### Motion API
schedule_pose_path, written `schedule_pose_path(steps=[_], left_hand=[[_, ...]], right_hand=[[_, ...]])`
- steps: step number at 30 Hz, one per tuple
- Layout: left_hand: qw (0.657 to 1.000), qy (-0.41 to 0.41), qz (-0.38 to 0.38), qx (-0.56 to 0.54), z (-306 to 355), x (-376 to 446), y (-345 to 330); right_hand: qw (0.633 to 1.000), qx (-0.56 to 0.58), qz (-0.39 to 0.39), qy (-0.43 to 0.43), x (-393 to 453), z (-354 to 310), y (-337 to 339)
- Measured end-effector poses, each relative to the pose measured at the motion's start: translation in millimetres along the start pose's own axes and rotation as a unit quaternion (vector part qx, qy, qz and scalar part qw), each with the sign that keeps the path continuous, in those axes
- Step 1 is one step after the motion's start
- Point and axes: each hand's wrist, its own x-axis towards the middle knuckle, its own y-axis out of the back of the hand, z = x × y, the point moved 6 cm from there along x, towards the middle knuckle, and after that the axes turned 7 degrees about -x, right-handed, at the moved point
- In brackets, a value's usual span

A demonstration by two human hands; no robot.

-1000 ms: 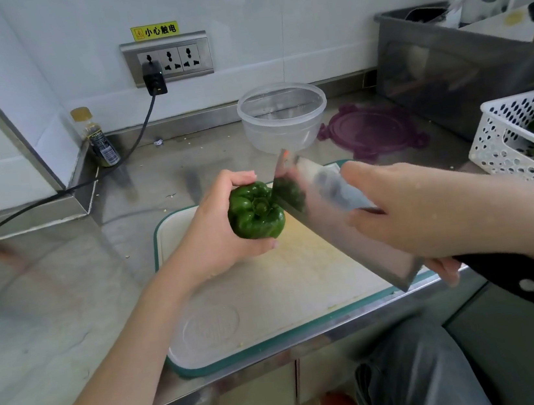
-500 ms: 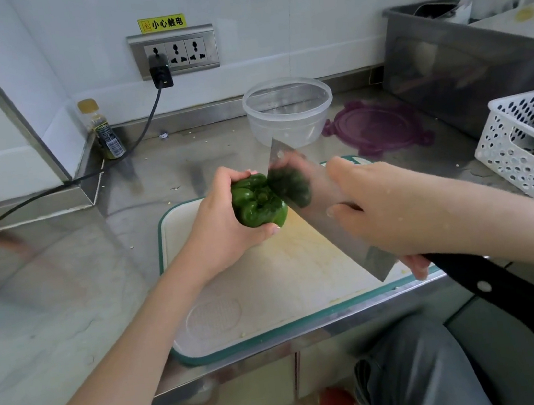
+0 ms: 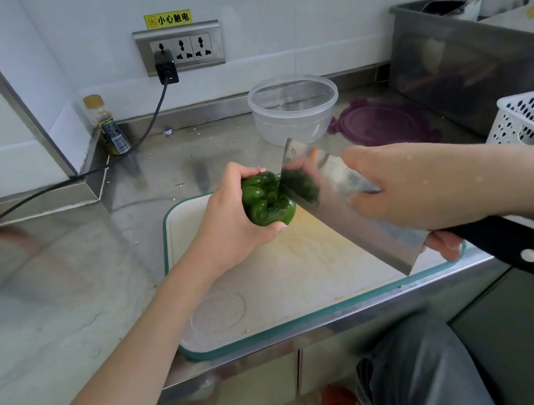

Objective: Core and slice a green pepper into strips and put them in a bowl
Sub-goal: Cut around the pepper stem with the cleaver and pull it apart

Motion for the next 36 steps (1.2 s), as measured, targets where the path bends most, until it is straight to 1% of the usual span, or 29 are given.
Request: schedule_pose_path(steps=[4,8,12,14,19,22,25,27,29,32,36], left_hand=[[1.000,-0.002,0.001,0.002,0.3,0.0,0.6],[1.000,-0.007,-0.001,0.010,1.3,-0.3,-0.6],[1.000,0.009,-0.004,0.002,-1.3,1.0,0.8],[1.000,0.011,-0.004,0.000,-1.8,-0.2,2.3],[1.000,0.015,-0.011,0.003,-1.7,2.0,1.7],[1.000,0.018,0.000,-0.003,-2.6,0.3,4.2],[1.000,0.001,-0.008,0.002,1.5,-0.3,1.0],[1.000,0.001,-0.013,0.000,3.2,0.0,-0.3],[1.000,0.003,-0.007,-0.002,1.8,0.3,1.1],[1.000,0.001,-0.003,0.001,1.4,-0.5,0.6],[1.000,0.007,-0.006,-0.013,0.1,1.2,-0.8]], right_hand=[[1.000,0.018,0.008,0.003,4.7,-4.2,4.0],[1.000,0.014,-0.005,-0.007,-0.2,-1.5,1.3],[1.000,0.019,0.004,-0.018,4.8,-2.8,1.8],[1.000,0.015,0.006,-0.010,2.6,-4.9,1.5],[0.999,-0.011,-0.041,0.013,-0.5,-11.7,2.5],[0.998,-0.034,-0.054,0.005,0.5,-7.6,2.7],[0.998,-0.040,-0.058,-0.001,-2.9,-1.6,3.0],[0.997,-0.029,-0.067,-0.027,-1.4,1.3,0.5],[0.998,-0.015,-0.065,-0.022,0.5,-3.1,-1.3],[0.999,0.004,-0.037,-0.010,-2.1,-4.1,-2.4],[0.999,0.020,-0.028,-0.027,1.7,-3.8,-2.4]])
